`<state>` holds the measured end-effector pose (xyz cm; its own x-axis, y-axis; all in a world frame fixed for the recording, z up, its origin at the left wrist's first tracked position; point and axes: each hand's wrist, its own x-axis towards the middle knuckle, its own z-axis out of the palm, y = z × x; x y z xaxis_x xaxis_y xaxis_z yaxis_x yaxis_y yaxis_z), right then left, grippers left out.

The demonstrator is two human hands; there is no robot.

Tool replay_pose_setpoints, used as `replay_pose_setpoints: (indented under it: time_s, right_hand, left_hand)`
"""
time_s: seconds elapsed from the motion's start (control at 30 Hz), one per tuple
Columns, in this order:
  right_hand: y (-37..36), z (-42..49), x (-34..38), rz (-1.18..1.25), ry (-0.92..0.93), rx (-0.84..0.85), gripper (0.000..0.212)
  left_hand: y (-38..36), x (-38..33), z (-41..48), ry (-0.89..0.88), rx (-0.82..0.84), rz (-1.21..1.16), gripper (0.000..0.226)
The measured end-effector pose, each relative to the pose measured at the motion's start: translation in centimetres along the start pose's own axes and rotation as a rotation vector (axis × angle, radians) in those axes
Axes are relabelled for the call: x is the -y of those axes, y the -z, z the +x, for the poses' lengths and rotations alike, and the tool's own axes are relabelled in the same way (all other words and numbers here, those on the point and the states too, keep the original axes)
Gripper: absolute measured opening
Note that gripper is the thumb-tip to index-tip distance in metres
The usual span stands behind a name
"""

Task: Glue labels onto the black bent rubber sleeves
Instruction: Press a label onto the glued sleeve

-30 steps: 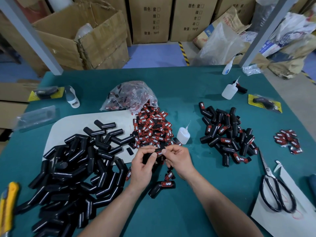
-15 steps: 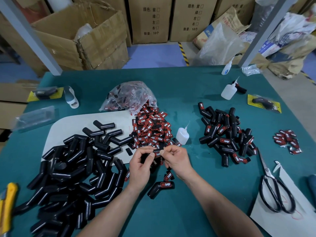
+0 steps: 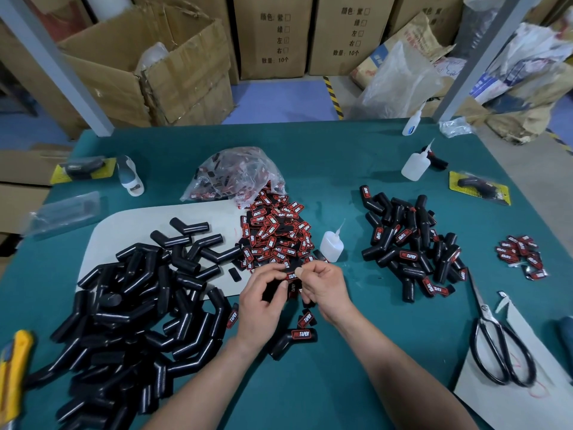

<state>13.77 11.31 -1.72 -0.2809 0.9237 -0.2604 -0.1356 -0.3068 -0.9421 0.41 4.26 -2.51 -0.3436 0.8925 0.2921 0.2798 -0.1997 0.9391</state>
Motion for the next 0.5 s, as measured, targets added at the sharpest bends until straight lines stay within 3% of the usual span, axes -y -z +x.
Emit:
replay_pose_setpoints:
  time_s: [0.5]
  right_hand:
    - [-0.16,-0.37,1.03,0.044,-0.066,0.007,0.025]
  left_hand:
    - [-0.04,0.29,0.21,0.036,-0.008,0.019,0.019]
